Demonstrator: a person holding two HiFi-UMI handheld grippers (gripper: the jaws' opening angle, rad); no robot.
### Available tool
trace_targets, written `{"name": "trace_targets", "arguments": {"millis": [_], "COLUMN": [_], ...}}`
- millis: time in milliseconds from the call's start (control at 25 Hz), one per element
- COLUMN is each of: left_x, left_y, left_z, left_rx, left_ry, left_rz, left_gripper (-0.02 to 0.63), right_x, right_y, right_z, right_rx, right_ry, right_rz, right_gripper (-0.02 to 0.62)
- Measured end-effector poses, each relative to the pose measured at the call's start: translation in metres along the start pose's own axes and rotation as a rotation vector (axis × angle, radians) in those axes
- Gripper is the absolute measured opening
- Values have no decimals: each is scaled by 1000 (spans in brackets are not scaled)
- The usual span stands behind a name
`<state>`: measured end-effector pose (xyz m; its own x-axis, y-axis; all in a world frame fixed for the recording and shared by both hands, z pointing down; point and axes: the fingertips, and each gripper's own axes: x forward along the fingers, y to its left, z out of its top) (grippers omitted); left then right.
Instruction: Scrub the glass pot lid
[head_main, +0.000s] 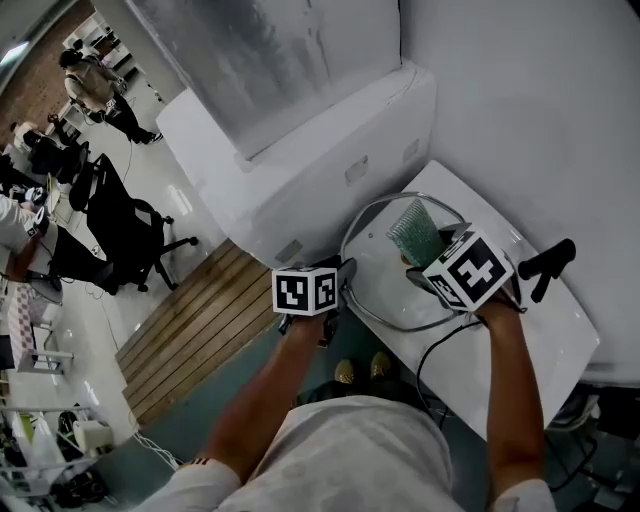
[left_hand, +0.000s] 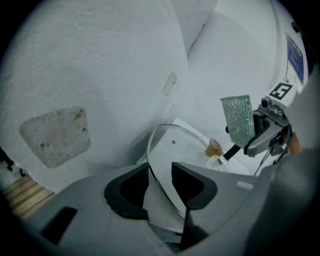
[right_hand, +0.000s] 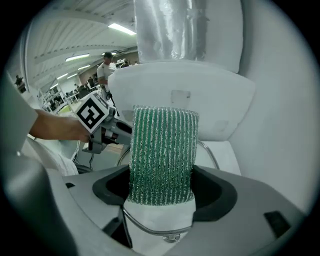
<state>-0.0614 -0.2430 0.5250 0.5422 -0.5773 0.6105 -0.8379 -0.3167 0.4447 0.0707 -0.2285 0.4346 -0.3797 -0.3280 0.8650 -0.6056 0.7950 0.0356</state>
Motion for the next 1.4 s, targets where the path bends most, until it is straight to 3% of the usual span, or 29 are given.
{"name": "trace_targets", "arguments": {"millis": [320,720,1120,1400], "left_x": [0,-1,0,0], "left_y": [2,0,-1,0], "left_z": [-2,0,0,-1], "left_rx": [-4,4,11,14], "left_ry": [-4,-12,-6,-2], "left_rz": [7,-3,-11,-8], "left_gripper": [155,155,155,155], "right_x": [24,56,33,18], "right_y": [49,76,53,20], "right_z": [1,-19,-32,-61], "right_rx": [-112,-118,26,235], "right_ry": [31,33,-158,-295], "right_rz": [-102,-179,-131,-37], "right_gripper": [348,348,348,348]}}
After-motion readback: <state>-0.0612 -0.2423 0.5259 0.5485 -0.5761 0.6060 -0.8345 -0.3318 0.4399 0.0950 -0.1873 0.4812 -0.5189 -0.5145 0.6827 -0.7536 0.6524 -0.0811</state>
